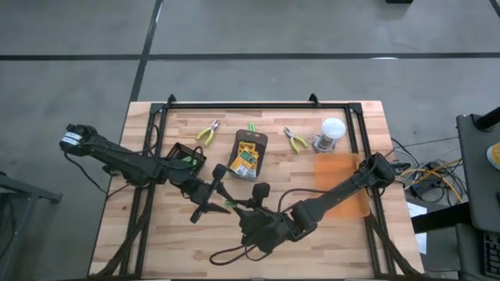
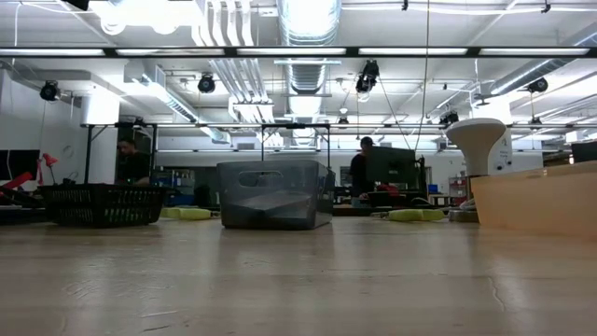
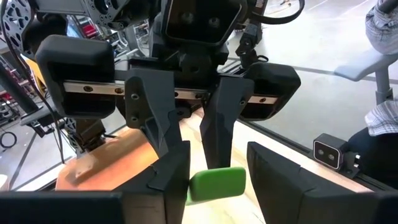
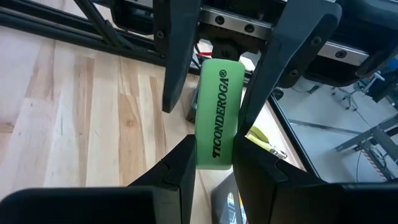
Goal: Pick & Place School Supplies
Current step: Put the bottom light green eraser into the black bin
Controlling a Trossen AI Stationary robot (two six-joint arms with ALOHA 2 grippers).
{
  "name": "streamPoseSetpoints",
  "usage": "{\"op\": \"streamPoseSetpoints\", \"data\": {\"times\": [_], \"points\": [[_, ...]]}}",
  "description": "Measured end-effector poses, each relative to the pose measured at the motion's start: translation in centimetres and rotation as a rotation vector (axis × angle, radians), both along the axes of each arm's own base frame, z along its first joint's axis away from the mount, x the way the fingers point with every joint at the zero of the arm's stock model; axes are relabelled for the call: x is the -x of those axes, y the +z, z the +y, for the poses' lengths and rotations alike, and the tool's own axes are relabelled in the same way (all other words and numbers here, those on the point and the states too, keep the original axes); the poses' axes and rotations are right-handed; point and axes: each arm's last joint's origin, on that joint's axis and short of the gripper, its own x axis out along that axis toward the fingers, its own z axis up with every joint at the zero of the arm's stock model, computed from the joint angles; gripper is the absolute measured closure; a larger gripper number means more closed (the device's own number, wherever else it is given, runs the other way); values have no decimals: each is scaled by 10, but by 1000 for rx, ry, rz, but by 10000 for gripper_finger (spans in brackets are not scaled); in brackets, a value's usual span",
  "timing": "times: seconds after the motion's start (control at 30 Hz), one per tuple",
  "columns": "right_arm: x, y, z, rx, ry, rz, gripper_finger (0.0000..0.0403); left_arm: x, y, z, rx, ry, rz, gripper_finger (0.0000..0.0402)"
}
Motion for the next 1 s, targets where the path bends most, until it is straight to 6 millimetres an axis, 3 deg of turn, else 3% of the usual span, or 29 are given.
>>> {"op": "streamPoseSetpoints", "data": {"times": [0.4, 1.0], "points": [[0, 0, 0, 1, 4, 3, 312, 0, 0, 0, -1, 5, 0, 305], [0, -1, 1, -71, -23, -31, 312, 0, -1, 0, -3, 1, 9, 307]]}}
